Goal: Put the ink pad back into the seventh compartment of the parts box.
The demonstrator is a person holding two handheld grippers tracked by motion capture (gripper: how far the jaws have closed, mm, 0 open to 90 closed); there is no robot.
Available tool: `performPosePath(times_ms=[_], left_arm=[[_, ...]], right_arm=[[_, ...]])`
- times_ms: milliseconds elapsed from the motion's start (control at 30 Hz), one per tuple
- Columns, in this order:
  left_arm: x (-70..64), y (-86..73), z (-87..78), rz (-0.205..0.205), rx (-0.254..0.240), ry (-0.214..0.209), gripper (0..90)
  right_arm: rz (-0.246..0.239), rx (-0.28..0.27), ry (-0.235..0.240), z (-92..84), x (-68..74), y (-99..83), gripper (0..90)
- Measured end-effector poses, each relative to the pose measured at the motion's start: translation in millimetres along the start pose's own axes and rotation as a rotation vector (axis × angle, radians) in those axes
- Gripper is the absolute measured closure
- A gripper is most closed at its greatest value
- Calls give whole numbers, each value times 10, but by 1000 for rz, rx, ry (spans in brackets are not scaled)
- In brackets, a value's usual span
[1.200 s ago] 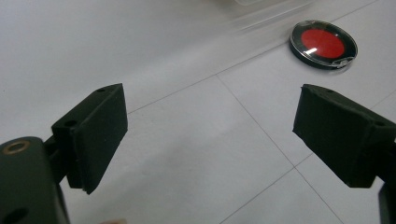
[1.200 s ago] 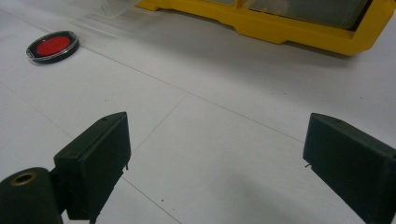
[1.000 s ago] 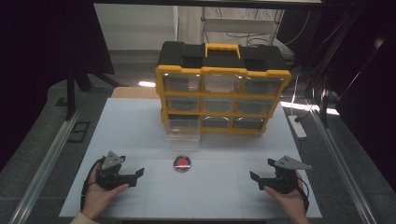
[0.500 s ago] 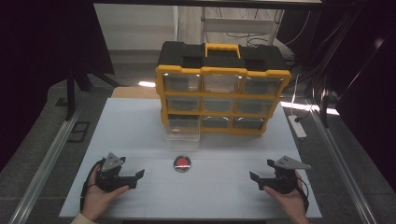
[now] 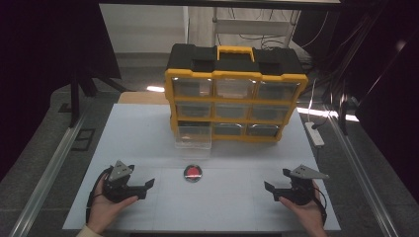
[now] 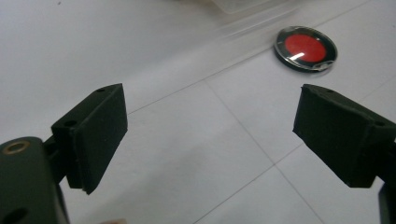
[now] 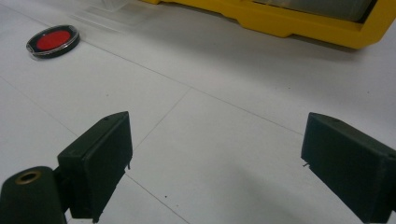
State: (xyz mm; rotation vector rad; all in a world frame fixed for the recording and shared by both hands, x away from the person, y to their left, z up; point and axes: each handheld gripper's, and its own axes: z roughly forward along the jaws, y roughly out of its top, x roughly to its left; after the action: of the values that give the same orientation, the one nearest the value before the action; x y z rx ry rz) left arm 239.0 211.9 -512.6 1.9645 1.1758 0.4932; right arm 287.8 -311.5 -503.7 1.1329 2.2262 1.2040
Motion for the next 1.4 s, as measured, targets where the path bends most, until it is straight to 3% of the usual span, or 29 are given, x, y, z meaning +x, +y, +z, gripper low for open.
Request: performPosePath(times_ms=[867, 1400], left_arm=[[-255, 421, 50, 52, 11, -100, 107], [-443, 616, 192, 100, 37, -154, 103]], right_arm=[[8, 2, 9, -3, 20, -2, 89], [6, 5, 9, 8, 17, -6, 90]])
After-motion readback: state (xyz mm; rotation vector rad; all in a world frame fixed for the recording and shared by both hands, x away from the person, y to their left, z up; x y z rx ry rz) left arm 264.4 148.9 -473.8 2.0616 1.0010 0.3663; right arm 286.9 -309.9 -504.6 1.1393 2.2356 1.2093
